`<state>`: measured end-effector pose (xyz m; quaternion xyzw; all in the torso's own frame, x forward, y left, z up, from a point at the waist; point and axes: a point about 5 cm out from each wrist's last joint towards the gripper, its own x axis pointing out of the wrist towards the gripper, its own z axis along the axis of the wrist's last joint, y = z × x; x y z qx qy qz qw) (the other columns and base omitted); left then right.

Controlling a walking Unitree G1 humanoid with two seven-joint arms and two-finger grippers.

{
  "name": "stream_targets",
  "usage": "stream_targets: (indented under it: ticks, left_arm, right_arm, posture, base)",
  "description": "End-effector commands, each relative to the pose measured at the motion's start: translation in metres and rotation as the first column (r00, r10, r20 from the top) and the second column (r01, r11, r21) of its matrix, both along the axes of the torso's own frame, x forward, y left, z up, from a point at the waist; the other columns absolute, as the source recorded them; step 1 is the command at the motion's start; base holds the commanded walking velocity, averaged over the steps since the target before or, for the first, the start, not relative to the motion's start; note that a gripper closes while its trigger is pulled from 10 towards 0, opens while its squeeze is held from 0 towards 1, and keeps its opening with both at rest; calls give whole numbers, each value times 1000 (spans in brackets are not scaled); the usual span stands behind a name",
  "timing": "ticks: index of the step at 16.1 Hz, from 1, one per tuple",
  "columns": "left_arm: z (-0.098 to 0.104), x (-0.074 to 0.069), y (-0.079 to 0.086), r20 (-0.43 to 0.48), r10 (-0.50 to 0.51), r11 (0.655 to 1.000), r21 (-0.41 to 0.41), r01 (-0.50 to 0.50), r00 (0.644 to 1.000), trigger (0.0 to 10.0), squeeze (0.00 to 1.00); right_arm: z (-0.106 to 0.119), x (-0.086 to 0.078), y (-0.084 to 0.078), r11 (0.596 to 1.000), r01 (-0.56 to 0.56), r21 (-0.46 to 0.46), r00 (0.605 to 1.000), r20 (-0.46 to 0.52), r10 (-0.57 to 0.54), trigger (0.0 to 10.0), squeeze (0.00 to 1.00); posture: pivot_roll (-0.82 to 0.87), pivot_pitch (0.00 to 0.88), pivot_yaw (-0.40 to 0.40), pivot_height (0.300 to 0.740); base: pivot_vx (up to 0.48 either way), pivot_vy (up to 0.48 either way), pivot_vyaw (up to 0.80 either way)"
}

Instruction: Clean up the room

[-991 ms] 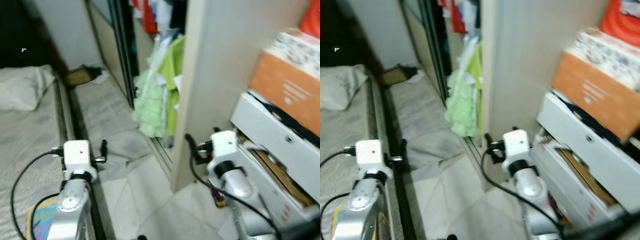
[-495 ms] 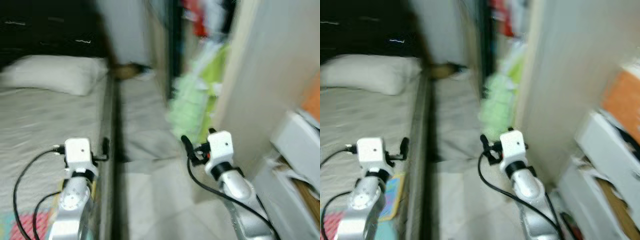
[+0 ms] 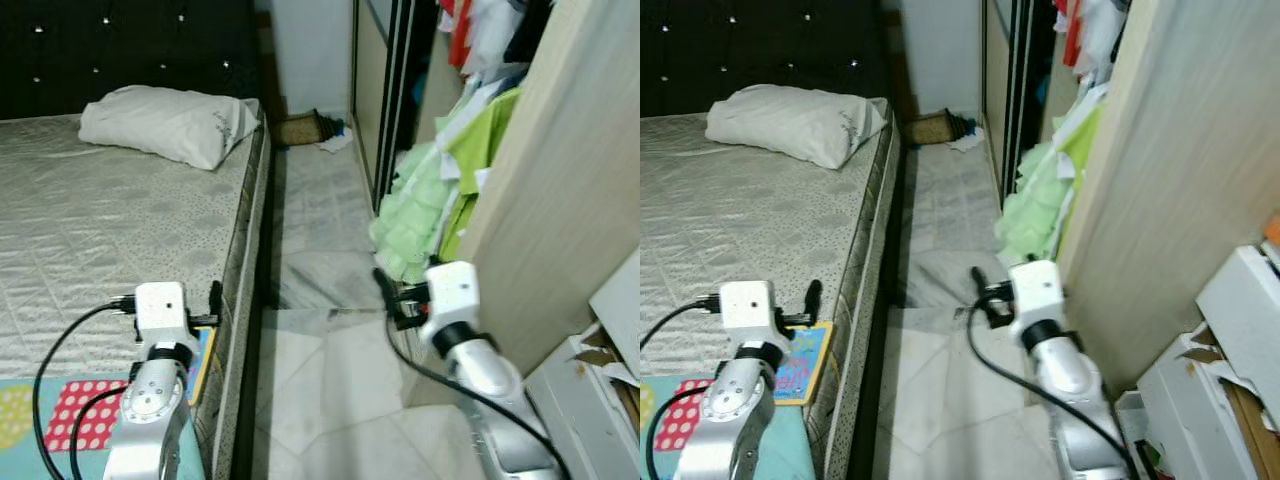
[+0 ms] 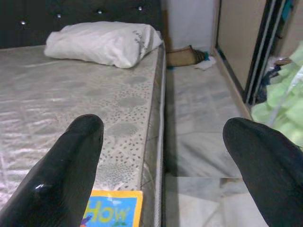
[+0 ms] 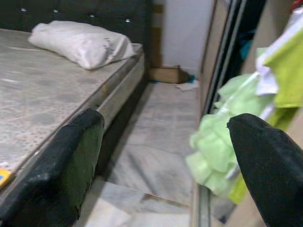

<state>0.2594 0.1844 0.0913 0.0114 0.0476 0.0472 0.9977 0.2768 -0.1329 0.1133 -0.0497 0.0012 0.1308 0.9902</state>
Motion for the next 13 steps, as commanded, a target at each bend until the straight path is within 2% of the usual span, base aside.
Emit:
stream_targets:
  ticks: [1,3,13]
  left_arm:
    - [2,-1,5,6,-6,1000,2,6,1000,10000,0]
    - [3,-2,5,8,-9,1000,8,9,1000,10000,0]
    - [2,-1,3,9,-26,1000,-6,26,1000,10000,0]
  right_arm:
    - [0,1,8,1000,-24,17,1000,-3,24,10000,0]
    - [0,1,9,1000,-26,15,1000,-3,27,10000,0]
    - [-2,1,9,1000,-23,-5,1000,-2,23,10000,0]
  posture:
    - [-139,96,31,740]
    - [-138,94,31,740]
    - [-139,97,33,740]
  base:
    - [0,0,0]
    - [0,0,0]
    - [316,0,0]
